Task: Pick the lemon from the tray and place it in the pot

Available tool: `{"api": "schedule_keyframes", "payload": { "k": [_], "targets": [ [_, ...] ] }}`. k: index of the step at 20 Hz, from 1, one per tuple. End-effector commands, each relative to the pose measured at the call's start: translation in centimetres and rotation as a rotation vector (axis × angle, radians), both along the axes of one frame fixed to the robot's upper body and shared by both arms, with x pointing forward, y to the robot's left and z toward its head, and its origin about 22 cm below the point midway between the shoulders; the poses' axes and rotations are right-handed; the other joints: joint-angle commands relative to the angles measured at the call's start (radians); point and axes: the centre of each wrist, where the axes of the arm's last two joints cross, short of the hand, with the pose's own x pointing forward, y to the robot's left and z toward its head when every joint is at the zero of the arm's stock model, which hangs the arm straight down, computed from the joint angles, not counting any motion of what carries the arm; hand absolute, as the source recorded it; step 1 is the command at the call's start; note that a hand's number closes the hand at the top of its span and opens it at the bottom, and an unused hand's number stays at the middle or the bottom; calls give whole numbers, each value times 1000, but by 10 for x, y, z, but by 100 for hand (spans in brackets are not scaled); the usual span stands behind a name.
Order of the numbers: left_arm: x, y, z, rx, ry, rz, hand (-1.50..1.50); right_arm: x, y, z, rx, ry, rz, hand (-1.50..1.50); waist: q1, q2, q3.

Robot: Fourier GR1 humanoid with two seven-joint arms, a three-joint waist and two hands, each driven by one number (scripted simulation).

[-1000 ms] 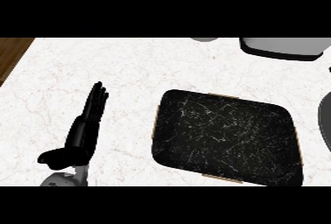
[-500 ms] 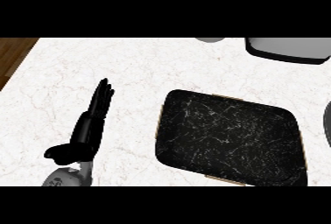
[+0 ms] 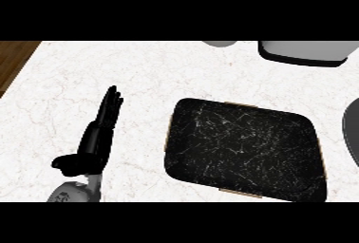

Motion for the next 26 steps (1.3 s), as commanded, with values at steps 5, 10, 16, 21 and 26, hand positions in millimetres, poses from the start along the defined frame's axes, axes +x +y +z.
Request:
{"api": "schedule_keyframes", "payload": {
  "k": [5,10,16,21,26],
  "targets": [
    [-5,24,-8,26,31,53,0,-4,-7,-16,19,-86,-261,150,-41,-18,0],
    [-5,30,-5,2,24,95,0,-6,-4,-26,58,-92,-280,150,-80,-37,-1],
    [-9,23,-10,5,41,99,0,-21,-15,-73,182,-158,-293,150,-101,-36,2],
    [-14,36,-10,1,38,102,0,-31,-10,-111,284,-168,-332,150,-107,-42,1],
    [-10,34,-12,8,51,116,0,-49,-21,-137,462,-193,-442,150,-115,-40,1]
  ]
}}
